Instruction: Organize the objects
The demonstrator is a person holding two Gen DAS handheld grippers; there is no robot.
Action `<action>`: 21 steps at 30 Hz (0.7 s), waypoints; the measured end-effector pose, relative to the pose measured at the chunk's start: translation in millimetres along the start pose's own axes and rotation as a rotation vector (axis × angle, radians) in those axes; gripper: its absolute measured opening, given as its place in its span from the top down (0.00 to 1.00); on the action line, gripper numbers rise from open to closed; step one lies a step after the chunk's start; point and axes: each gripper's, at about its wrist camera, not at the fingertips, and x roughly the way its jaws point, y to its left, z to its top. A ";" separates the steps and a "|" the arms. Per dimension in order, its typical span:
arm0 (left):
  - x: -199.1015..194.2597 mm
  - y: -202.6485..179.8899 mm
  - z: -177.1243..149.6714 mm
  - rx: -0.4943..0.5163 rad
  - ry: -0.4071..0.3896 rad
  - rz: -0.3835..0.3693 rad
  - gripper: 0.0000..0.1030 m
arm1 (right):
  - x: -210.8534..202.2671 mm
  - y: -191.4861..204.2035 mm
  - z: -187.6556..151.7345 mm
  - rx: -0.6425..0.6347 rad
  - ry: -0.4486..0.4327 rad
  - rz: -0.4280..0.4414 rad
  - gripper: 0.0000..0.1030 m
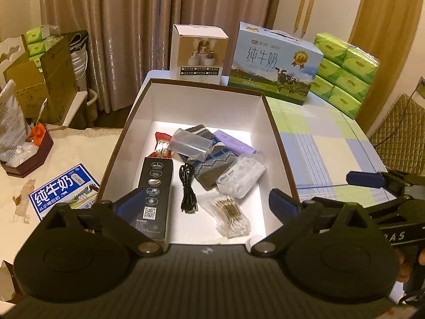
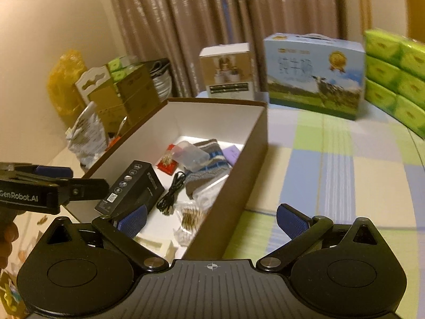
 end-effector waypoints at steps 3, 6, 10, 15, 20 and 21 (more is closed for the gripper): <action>-8.4 -0.7 -7.0 0.013 -0.006 -0.002 0.04 | -11.6 -0.8 -5.7 0.028 -0.003 -0.012 0.02; -16.0 -4.8 -14.2 0.033 -0.010 0.004 0.03 | -23.1 -1.6 -9.9 0.048 -0.005 -0.026 0.02; -26.7 -12.0 -23.9 0.037 -0.013 -0.009 0.01 | -38.2 -3.9 -17.3 0.058 -0.010 -0.039 0.02; -39.2 -28.8 -36.9 0.049 -0.020 -0.012 0.01 | -60.4 -10.8 -31.1 0.066 -0.012 -0.043 0.02; -49.8 -53.6 -50.3 0.062 -0.015 0.003 0.01 | -85.0 -25.3 -44.0 0.087 -0.013 -0.049 0.02; -51.6 -58.7 -52.9 0.061 -0.011 -0.001 0.01 | -90.1 -28.0 -46.6 0.089 -0.014 -0.050 0.02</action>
